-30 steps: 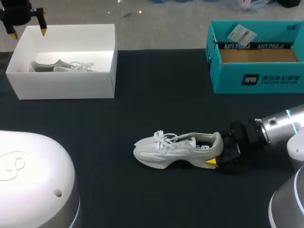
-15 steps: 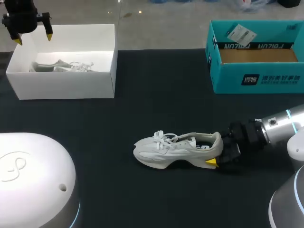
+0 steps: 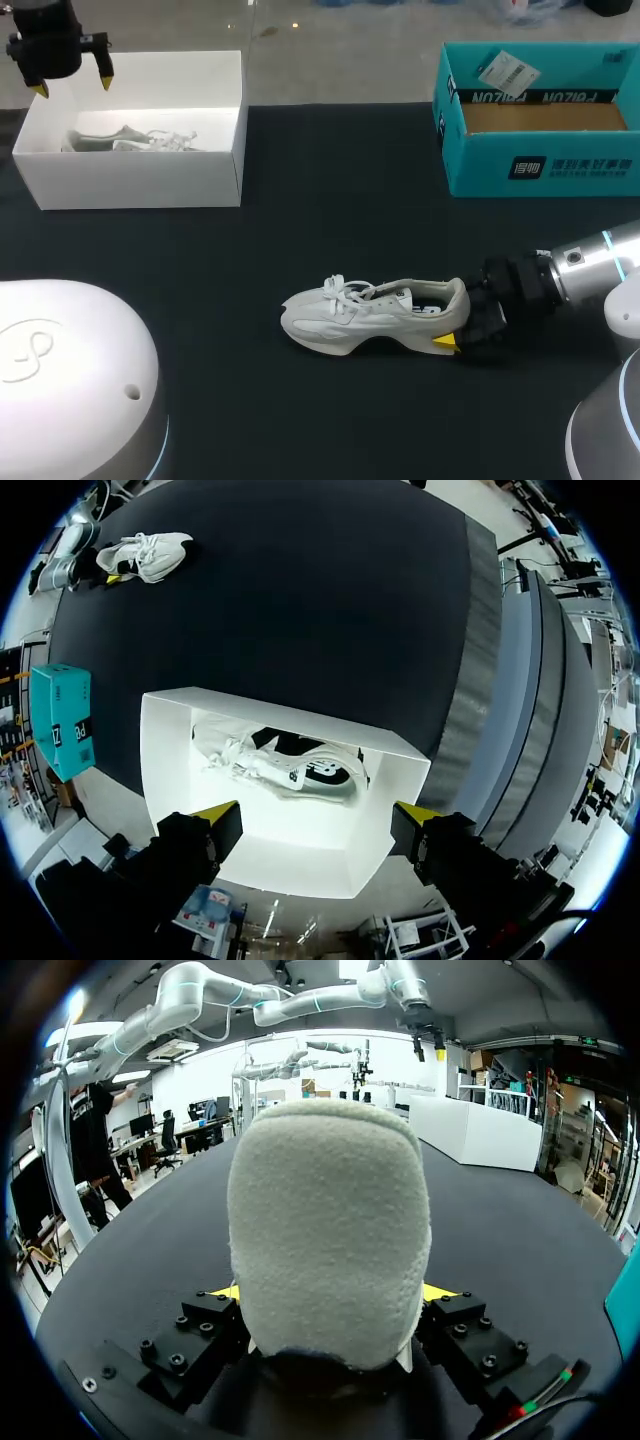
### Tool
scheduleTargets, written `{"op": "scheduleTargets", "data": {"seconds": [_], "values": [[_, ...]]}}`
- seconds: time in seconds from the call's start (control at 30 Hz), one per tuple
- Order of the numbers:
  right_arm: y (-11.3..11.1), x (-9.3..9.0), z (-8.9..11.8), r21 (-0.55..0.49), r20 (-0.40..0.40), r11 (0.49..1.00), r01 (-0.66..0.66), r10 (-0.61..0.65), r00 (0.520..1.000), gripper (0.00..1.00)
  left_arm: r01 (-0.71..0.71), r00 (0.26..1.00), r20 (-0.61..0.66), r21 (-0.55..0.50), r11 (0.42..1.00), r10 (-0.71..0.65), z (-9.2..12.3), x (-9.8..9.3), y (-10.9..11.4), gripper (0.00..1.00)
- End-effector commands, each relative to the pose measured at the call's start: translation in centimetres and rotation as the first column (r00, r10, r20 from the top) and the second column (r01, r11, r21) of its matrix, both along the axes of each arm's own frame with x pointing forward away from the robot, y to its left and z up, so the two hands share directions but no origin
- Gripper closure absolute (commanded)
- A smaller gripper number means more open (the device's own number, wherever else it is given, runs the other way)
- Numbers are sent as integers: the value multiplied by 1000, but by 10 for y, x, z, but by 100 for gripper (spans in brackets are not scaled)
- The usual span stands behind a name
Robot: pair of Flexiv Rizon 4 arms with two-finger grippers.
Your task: Take the shoe out of the shoebox, open the shoe tongue, remove and reinsert the insole, then place the shoe into the shoebox
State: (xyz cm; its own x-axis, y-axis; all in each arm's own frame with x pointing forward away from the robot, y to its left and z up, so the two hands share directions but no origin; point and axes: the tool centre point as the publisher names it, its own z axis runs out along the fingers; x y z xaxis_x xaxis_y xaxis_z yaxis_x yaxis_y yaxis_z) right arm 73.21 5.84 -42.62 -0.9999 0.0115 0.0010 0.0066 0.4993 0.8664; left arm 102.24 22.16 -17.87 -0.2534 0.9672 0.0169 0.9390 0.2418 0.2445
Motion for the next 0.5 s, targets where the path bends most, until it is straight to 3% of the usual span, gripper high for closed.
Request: {"op": "scheduleTargets", "data": {"seconds": [0.03,0.37,0.5], "values": [[3,1,-3,-2,2,1000,3,-3,1000,100,0,1000,2,2,1000,0,0,-1,0,0],[3,1,-3,-2,2,1000,3,-3,1000,100,0,1000,2,2,1000,0,0,-1,0,0],[3,1,-3,-2,2,1000,3,-3,1000,100,-24,999,33,38,999,22,5,-7,-20,0]]}}
